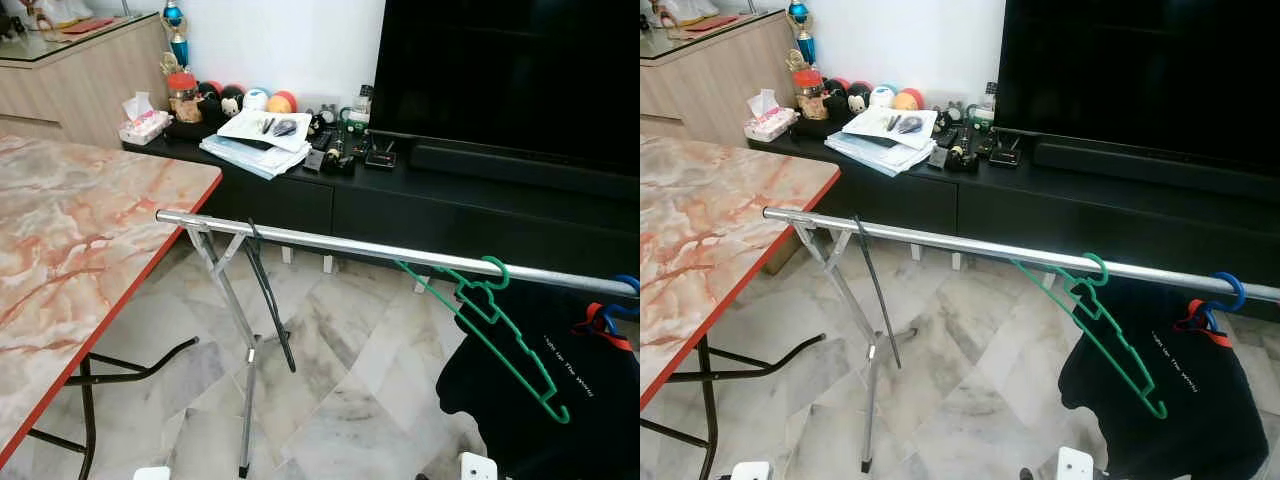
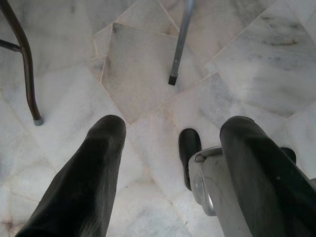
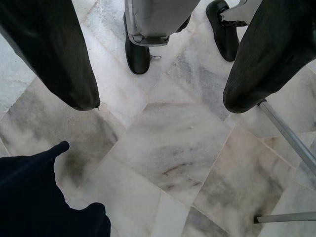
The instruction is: Hang hanger
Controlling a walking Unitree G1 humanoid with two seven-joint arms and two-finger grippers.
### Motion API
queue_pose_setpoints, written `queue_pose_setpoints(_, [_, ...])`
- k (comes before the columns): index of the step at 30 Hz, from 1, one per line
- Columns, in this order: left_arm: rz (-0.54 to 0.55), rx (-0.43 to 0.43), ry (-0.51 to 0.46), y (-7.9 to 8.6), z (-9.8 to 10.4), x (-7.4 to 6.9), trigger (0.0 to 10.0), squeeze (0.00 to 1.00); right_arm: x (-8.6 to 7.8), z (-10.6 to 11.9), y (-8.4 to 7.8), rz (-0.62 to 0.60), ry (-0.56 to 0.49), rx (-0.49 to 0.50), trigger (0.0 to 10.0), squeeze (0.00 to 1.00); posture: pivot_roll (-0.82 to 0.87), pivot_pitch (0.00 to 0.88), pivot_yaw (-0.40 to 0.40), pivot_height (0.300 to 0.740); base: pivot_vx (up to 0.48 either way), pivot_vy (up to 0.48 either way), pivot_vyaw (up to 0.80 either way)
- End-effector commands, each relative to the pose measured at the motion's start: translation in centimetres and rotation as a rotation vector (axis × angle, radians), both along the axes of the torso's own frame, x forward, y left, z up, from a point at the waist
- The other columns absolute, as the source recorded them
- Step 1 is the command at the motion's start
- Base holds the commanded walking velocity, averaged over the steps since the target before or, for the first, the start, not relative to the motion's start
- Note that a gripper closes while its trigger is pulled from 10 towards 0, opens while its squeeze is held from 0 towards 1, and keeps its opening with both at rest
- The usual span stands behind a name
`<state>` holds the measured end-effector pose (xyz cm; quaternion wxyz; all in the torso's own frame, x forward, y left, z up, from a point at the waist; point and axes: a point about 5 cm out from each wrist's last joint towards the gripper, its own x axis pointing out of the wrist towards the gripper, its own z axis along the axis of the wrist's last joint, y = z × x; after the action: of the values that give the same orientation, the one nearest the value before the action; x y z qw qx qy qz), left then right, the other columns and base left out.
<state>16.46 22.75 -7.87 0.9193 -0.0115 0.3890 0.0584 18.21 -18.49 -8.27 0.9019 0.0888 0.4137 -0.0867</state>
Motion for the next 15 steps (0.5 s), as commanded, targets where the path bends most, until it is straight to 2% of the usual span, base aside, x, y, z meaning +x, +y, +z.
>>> queue_pose_setpoints(1, [-0.001,0.004,0.026,-0.01,-0.26,-0.46,10.0,0.00,-0.37,-0.16,-0.08,-0.007,0.009,0.000,10.0,0.00,0.00,0.077,0.014,0.740,0.000,0.000,0.00])
queue_pose_setpoints(15, [0.001,0.007,0.036,-0.05,-0.42,-0.83,10.0,0.00,-0.51,-0.24,-0.17,-0.015,0.017,-0.001,10.0,0.00,0.01,0.087,0.013,0.740,0.000,0.000,0.00])
